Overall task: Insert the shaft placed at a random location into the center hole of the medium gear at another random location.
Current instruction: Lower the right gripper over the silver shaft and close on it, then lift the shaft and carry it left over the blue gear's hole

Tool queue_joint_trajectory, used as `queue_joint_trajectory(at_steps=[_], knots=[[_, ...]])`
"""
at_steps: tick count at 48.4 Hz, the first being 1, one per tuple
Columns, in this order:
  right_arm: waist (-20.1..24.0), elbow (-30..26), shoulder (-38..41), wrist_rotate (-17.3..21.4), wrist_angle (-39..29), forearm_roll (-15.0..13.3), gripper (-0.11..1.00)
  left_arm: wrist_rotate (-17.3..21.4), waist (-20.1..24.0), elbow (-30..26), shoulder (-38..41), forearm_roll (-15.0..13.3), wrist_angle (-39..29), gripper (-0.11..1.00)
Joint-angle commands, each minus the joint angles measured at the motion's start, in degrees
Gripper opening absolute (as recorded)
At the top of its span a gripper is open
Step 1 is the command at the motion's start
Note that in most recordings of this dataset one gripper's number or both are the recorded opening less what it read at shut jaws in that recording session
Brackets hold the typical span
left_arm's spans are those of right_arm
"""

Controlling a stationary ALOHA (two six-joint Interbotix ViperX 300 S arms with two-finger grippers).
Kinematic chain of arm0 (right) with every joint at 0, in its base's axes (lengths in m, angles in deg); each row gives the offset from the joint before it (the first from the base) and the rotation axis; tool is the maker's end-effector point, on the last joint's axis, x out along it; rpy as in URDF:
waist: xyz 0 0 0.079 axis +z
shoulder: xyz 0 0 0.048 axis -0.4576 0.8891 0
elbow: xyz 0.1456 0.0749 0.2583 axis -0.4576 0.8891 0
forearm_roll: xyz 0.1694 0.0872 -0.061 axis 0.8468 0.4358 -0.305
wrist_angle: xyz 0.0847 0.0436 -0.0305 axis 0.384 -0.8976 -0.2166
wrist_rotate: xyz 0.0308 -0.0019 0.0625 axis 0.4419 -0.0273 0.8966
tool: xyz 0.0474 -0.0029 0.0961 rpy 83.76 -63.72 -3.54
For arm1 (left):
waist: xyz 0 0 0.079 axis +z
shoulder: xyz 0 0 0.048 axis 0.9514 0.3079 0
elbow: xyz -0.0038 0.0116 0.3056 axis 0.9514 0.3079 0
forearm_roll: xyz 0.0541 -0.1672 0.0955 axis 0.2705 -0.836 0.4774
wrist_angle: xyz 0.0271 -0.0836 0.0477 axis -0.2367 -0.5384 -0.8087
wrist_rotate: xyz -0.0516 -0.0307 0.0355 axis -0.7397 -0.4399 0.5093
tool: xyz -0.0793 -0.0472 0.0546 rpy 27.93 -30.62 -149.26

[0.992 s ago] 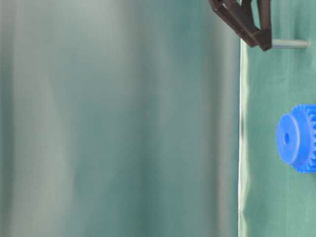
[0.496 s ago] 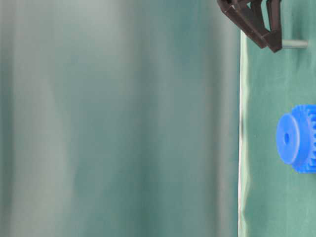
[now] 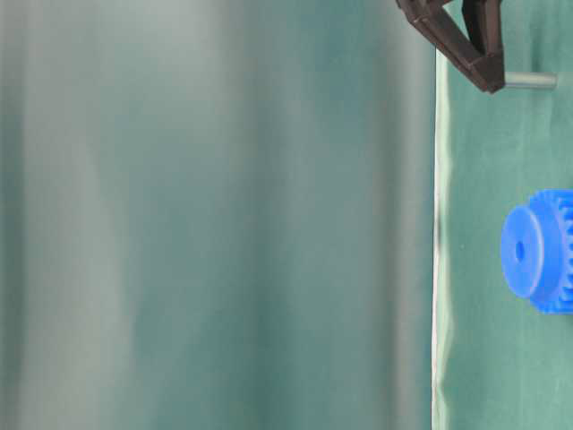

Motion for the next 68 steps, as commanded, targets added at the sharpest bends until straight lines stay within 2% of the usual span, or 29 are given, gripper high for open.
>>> queue_joint_trajectory(at_steps=[1, 12, 18, 25, 32, 68], knots=[[0.00, -0.79, -0.53, -0.26, 0.53, -0.09, 0.14, 0.09, 0.00, -1.23, 0.26, 0.09, 0.26, 0.00], [0.00, -0.88, -4.39, -0.18, -1.05, 0.00, 0.14, 0.09, 0.00, -1.23, 0.18, 0.09, 0.26, 0.00], [0.00, -1.49, -9.14, -0.18, -5.45, 0.44, 0.14, 0.09, 0.00, -1.32, 0.18, 0.09, 0.26, 0.00], [0.00, -3.08, -14.06, -0.18, -13.62, 0.35, 0.14, 0.00, 0.00, -1.32, 0.26, 0.09, 0.26, 0.00], [0.09, -4.31, -16.70, -0.18, -17.58, 0.35, 0.14, -0.09, 0.00, -1.23, 0.35, 0.09, 0.26, 0.00], [1.85, -5.54, -16.70, -0.18, -18.28, 0.44, 0.14, -0.09, 0.00, -1.23, 0.44, 0.09, 0.26, 0.00]])
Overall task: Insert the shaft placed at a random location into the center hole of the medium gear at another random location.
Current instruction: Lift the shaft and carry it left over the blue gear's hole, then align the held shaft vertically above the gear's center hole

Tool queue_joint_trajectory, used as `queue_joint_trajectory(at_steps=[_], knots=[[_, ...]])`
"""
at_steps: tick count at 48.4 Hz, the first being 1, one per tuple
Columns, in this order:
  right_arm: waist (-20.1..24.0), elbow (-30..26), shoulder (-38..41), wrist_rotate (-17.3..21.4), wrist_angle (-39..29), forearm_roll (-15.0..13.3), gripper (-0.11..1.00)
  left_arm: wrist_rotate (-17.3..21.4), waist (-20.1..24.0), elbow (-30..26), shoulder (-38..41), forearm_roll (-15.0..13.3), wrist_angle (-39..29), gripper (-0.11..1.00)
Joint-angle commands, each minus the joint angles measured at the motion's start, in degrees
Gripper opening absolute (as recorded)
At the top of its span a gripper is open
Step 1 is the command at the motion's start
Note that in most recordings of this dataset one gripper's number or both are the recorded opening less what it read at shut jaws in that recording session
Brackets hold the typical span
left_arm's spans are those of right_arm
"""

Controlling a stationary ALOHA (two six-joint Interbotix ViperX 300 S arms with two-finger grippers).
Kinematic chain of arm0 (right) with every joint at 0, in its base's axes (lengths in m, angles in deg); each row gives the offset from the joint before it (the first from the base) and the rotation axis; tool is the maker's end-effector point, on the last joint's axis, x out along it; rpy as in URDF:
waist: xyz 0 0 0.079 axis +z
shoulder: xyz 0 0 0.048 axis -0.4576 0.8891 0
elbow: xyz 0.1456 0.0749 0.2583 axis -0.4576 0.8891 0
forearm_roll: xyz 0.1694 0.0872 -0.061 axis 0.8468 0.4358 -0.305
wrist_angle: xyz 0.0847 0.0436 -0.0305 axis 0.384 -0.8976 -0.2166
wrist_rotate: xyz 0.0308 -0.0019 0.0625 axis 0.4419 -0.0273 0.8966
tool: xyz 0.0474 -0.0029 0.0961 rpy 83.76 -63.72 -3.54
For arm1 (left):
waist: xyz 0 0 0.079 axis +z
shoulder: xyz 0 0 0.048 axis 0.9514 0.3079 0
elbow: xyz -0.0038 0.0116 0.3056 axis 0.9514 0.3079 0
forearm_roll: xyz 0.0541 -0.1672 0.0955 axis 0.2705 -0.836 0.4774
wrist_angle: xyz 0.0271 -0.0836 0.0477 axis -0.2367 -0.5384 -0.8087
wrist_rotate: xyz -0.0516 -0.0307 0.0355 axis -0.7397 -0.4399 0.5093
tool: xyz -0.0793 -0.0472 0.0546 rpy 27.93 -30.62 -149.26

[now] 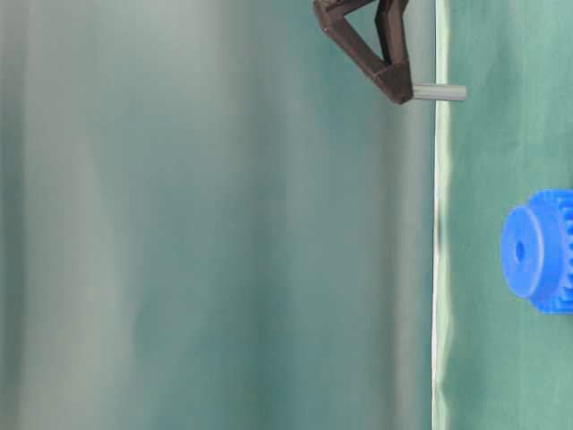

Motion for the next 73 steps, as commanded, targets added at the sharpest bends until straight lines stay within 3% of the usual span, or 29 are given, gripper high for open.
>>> queue_joint_trajectory(at_steps=[1, 45, 73], knots=[[0.97, -2.02, -0.09, -0.26, 0.09, 0.18, 0.14, -0.09, 0.00, -1.23, 0.44, 0.18, 0.26, 0.00], [6.86, -19.86, 14.41, -0.26, -1.14, 0.44, 0.14, 0.00, 0.00, -1.23, 0.44, 0.09, 0.26, 0.00], [7.47, -21.80, 16.35, -0.26, -2.29, 0.53, 0.14, 0.00, 0.00, -1.23, 0.44, 0.09, 0.00, 0.00]])
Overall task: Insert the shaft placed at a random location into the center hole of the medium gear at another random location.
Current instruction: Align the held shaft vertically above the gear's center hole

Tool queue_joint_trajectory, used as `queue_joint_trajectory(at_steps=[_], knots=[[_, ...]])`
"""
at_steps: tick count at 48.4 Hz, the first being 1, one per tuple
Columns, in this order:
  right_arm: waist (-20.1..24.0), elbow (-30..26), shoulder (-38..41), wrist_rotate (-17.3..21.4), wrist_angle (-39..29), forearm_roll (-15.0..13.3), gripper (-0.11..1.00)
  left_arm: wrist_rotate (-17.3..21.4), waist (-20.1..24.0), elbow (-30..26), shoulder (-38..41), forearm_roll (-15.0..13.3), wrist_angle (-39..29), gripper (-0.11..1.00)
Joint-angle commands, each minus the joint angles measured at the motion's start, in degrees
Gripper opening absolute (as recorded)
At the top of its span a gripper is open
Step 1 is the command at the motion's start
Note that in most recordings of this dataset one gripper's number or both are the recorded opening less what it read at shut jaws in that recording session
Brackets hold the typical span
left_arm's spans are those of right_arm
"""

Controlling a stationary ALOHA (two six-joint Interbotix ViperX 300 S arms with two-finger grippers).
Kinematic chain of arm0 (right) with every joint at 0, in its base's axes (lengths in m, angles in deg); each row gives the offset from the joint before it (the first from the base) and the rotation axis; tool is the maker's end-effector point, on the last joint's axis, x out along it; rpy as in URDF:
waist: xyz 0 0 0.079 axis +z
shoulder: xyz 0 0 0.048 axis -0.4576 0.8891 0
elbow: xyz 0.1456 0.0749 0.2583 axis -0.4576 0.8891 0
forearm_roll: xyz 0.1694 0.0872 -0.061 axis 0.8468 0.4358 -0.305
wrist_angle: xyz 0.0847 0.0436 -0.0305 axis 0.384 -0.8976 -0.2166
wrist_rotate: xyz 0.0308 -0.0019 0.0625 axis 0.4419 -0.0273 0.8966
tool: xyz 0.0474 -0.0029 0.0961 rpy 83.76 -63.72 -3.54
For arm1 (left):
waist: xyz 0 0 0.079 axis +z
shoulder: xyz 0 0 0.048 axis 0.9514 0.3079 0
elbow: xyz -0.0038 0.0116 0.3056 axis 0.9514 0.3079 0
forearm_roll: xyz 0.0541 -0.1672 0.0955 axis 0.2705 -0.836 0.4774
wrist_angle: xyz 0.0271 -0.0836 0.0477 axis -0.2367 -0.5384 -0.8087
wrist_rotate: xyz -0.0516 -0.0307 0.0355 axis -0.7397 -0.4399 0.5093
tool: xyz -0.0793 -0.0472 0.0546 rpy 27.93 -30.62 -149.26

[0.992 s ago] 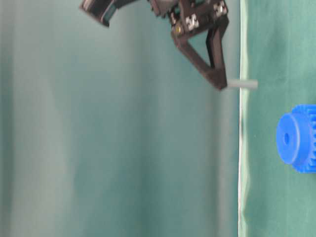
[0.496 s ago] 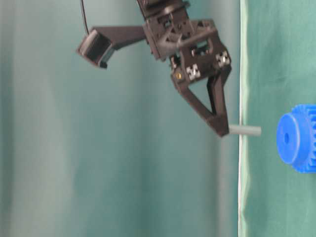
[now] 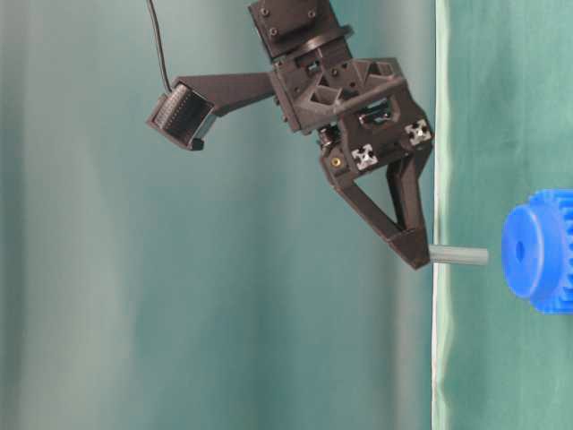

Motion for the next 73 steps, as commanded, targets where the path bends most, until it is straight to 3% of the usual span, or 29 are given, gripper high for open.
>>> queue_joint_trajectory(at_steps=[1, 73], knots=[[0.18, -1.32, -0.79, -0.26, 0.18, 0.26, 0.14, 0.00, 0.00, -1.23, 0.44, 0.09, 0.26, 0.00], [0.35, -0.97, 3.16, -0.26, 0.88, 1.76, 0.14, 0.00, 0.00, -1.32, 0.44, 0.09, 0.26, 0.00]])
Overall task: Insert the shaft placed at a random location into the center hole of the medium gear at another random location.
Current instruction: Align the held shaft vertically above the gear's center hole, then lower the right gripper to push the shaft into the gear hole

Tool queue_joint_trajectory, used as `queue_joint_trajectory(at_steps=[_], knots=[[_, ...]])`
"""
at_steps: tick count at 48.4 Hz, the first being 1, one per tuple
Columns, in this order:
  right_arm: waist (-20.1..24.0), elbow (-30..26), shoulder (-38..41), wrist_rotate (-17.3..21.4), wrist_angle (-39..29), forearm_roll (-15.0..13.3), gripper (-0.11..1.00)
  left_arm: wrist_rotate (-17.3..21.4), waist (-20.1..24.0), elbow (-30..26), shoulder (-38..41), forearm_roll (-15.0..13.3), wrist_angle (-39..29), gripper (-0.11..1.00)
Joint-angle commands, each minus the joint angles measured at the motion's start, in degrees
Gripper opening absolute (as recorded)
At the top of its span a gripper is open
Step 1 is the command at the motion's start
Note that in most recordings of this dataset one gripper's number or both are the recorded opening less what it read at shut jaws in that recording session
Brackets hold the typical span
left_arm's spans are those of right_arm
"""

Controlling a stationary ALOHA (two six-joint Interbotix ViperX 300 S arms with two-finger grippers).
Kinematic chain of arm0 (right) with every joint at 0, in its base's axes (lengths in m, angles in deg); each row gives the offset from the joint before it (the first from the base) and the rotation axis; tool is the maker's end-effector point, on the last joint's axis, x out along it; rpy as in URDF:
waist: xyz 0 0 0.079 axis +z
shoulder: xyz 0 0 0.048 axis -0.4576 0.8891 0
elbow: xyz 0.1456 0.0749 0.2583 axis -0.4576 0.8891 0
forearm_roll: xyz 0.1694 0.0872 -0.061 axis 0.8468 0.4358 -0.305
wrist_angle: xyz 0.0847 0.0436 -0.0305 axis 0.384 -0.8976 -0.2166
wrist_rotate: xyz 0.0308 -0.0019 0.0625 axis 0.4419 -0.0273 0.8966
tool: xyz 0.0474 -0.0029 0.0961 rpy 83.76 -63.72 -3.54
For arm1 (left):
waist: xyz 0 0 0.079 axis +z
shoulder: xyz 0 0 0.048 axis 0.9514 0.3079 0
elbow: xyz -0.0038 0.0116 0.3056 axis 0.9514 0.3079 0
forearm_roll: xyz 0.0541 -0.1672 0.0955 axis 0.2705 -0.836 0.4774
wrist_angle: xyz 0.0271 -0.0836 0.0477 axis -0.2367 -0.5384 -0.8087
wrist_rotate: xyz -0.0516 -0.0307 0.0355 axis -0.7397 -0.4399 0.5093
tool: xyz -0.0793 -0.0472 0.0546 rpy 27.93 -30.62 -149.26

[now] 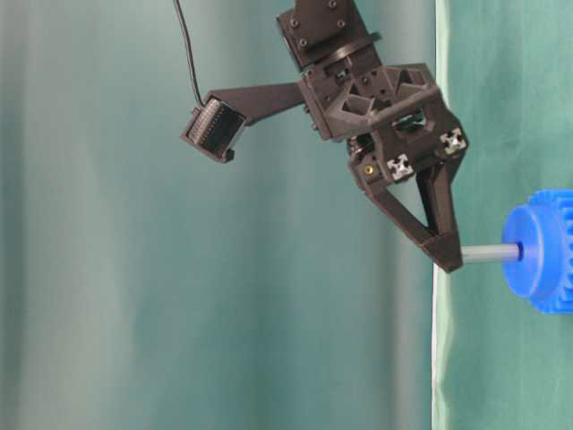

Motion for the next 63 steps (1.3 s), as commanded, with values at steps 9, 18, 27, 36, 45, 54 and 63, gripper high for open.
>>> queue_joint_trajectory(at_steps=[9, 18, 27, 36, 45, 54, 63], knots=[[0.18, -0.44, -1.85, -0.26, -0.18, 0.26, 0.14, 0.00, 0.00, -1.32, 0.35, 0.09, 0.26, 0.00], [0.18, -0.44, -3.78, -0.53, -0.26, 0.09, 0.14, -0.09, 0.00, -1.23, 0.35, 0.18, 0.26, 0.00], [0.09, -0.53, -4.66, -0.79, -0.09, -0.18, 0.14, -0.18, 0.00, -1.23, 0.35, 0.09, 0.26, 0.00], [0.53, -0.53, -4.57, -0.79, 0.00, -0.18, 0.14, -0.09, 0.00, -1.23, 0.35, 0.09, 0.26, 0.00], [0.70, -0.44, -3.78, -0.79, 0.09, 0.00, 0.14, -0.09, 0.00, -1.23, 0.35, 0.18, 0.26, 0.00], [0.70, -0.70, -1.93, -0.70, 0.53, 0.09, 0.14, -0.09, 0.00, -1.32, 0.35, 0.09, 0.26, 0.00], [0.62, -0.79, -0.18, -0.70, 1.76, 0.09, 0.14, -0.09, 0.00, -1.32, 0.35, 0.09, 0.26, 0.00]])
